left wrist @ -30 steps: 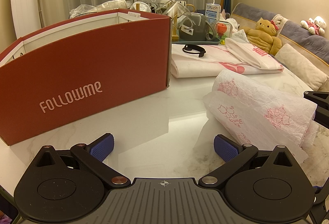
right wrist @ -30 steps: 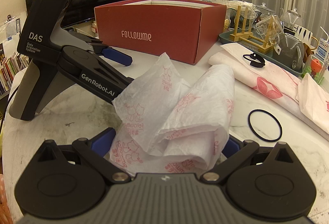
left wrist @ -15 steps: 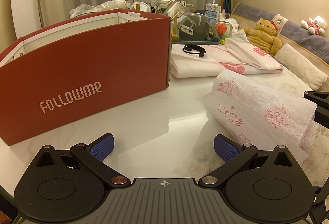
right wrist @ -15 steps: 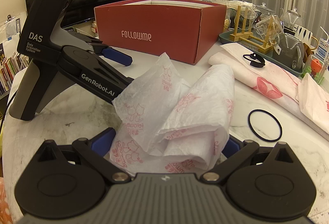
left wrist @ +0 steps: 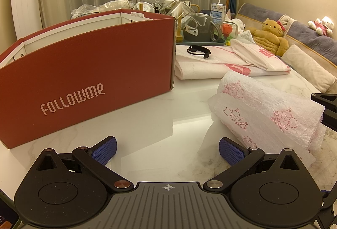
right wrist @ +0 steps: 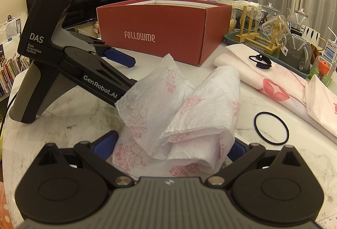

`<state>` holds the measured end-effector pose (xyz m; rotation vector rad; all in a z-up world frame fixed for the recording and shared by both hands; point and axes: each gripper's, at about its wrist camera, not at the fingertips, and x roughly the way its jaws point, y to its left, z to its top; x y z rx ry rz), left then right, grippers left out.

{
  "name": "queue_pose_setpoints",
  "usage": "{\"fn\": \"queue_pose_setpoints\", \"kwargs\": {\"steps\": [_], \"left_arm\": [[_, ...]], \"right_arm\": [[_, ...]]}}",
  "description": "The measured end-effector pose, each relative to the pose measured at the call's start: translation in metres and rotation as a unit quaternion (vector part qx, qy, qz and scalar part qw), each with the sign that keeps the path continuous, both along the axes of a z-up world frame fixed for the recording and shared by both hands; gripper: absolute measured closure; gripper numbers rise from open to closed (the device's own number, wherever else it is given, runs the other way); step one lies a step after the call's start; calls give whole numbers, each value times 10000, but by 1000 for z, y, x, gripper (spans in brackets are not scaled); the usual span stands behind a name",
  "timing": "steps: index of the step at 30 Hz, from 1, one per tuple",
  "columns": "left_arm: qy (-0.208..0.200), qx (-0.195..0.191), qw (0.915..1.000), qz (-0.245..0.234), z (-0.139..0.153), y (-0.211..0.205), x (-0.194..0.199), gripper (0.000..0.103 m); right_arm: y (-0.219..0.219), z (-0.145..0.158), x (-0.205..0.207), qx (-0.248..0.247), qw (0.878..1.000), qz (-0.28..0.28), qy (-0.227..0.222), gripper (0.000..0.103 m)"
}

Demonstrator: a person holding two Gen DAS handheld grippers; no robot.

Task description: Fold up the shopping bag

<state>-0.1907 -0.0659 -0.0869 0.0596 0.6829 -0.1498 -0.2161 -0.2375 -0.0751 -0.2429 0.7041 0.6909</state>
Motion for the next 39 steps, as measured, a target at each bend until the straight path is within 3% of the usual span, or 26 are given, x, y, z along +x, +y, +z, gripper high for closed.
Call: {"fn": "queue_pose_setpoints", "kwargs": {"steps": [24,32,39], "left_arm": [[0,2,10000,21,0,2,-1,0],[4,9,9974,720,0,-10,0,0],[15,17,9973,728,1,-8,-2,0]], "right_arm": [[1,0,1,0,10000,27,2,0],[3,0,5,6,10000,30,8,0],[6,0,5,9,9999,-106,15,0]]}}
